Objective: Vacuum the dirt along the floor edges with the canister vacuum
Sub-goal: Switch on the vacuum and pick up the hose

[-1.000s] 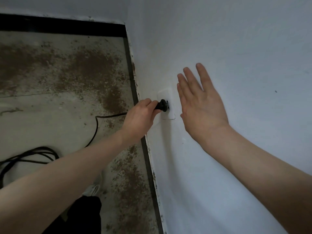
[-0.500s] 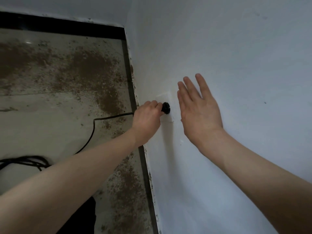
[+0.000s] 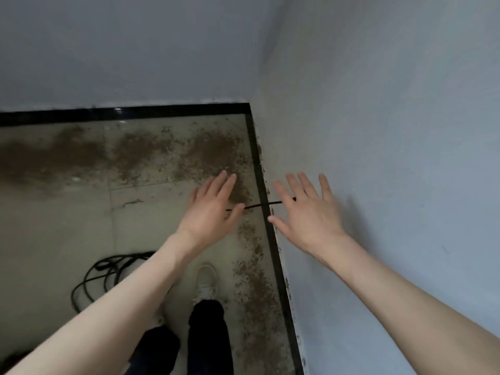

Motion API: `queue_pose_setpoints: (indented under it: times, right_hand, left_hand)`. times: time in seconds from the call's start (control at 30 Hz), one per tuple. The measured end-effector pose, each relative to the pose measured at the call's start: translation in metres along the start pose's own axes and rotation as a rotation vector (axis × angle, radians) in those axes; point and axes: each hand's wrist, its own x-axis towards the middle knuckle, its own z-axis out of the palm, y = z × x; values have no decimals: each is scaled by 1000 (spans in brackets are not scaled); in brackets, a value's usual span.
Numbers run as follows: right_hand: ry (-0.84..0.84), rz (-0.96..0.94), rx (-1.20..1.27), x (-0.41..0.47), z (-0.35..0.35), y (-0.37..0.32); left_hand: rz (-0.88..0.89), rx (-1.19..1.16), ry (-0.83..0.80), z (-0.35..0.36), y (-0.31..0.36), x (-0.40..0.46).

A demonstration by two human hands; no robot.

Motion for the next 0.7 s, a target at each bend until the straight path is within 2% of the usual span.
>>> queue_pose_setpoints:
  times: [0.13, 0.3, 0.47, 0.7]
  right_hand:
    - [124, -40, 150, -32, -70, -49]
    - [280, -85, 327, -77, -166, -109]
    - [386, -256, 420, -121, -228, -170]
    - [368, -623, 225, -161, -259, -243]
  left_hand:
    - [-28, 121, 107, -109, -3, -60]
    - [-63, 151, 202, -219, 2, -149]
    - [-274, 137, 339, -268, -8, -258]
    - [-671, -74, 684, -284, -10, -373]
